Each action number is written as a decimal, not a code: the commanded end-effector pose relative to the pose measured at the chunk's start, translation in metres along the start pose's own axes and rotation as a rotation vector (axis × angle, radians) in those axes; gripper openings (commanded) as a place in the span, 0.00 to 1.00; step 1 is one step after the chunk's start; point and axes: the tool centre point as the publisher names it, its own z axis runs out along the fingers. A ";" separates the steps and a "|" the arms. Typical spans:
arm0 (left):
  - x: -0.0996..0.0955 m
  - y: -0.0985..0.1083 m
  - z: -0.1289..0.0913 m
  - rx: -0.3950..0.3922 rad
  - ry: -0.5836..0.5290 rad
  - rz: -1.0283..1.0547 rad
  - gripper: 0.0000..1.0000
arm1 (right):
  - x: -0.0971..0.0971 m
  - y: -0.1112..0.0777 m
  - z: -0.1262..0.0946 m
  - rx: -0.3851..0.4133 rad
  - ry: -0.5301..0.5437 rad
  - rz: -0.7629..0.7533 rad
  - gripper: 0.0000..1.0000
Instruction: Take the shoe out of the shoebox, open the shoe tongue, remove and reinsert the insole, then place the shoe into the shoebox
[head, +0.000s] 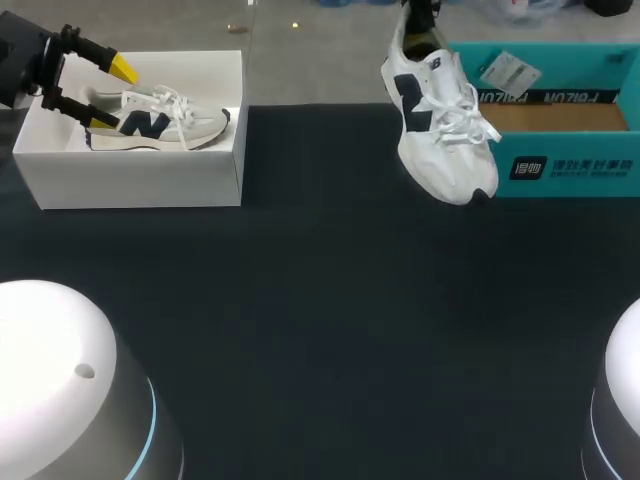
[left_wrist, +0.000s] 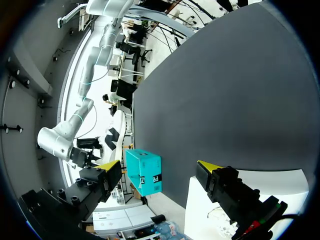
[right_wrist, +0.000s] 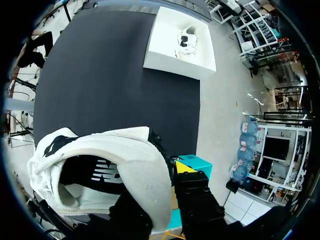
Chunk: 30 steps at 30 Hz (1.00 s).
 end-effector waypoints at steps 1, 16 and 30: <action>0.000 -0.001 0.000 0.000 0.003 0.000 1.00 | -0.004 -0.036 0.004 -0.068 0.028 -0.029 0.00; 0.000 -0.001 0.000 0.000 0.003 0.000 1.00 | -0.021 -0.092 0.003 0.026 0.074 -0.119 0.00; 0.000 -0.001 0.000 0.000 0.003 0.000 1.00 | -0.021 -0.092 0.003 0.026 0.074 -0.119 0.00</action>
